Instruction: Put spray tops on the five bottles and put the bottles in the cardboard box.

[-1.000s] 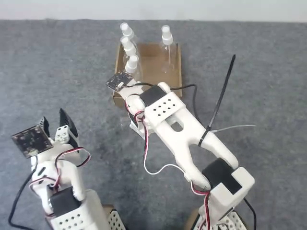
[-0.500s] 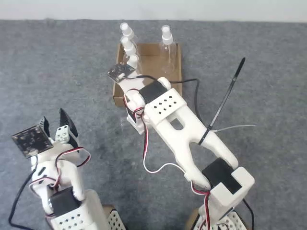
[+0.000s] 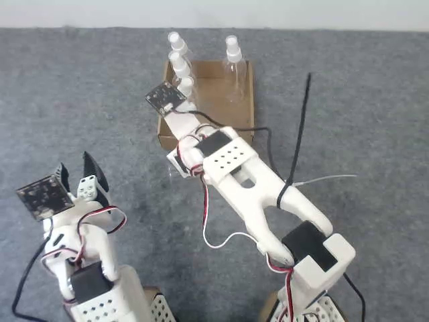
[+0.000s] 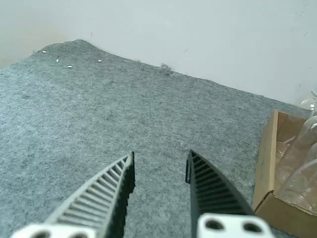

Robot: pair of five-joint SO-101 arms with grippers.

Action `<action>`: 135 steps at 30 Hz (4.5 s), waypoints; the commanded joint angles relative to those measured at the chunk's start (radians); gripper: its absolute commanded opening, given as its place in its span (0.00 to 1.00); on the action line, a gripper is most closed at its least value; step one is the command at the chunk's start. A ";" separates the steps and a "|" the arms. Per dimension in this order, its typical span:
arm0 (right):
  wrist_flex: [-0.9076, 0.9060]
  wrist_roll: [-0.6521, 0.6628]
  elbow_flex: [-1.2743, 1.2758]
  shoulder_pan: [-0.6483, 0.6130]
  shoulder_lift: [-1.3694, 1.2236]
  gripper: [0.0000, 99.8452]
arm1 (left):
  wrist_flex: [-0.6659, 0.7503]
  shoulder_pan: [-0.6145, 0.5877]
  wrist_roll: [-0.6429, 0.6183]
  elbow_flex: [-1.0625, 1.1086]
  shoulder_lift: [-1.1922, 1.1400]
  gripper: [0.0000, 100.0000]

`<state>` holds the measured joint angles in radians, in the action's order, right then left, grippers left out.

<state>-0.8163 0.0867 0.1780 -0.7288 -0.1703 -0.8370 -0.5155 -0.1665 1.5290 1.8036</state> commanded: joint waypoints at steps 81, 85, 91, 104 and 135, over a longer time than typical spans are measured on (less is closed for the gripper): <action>-0.516 -0.187 -0.031 0.047 0.415 0.01 | -0.005 -0.005 0.006 -0.010 0.008 0.16; -0.518 -0.288 -0.034 0.051 0.415 0.01 | -0.002 -0.005 0.006 -0.004 0.008 0.16; -0.584 -0.437 -0.040 0.074 0.415 0.10 | -0.002 -0.005 0.006 -0.002 0.008 0.16; -0.625 -0.621 -0.040 0.136 0.297 0.18 | -0.002 -0.005 0.006 -0.002 0.008 0.16; -0.598 -0.701 -0.227 0.229 -0.185 0.13 | 0.000 -0.005 0.006 -0.002 0.008 0.16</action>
<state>-1.4300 -0.6114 0.0061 -0.5063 -0.3759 -0.8370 -0.5155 -0.1665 1.5290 1.8036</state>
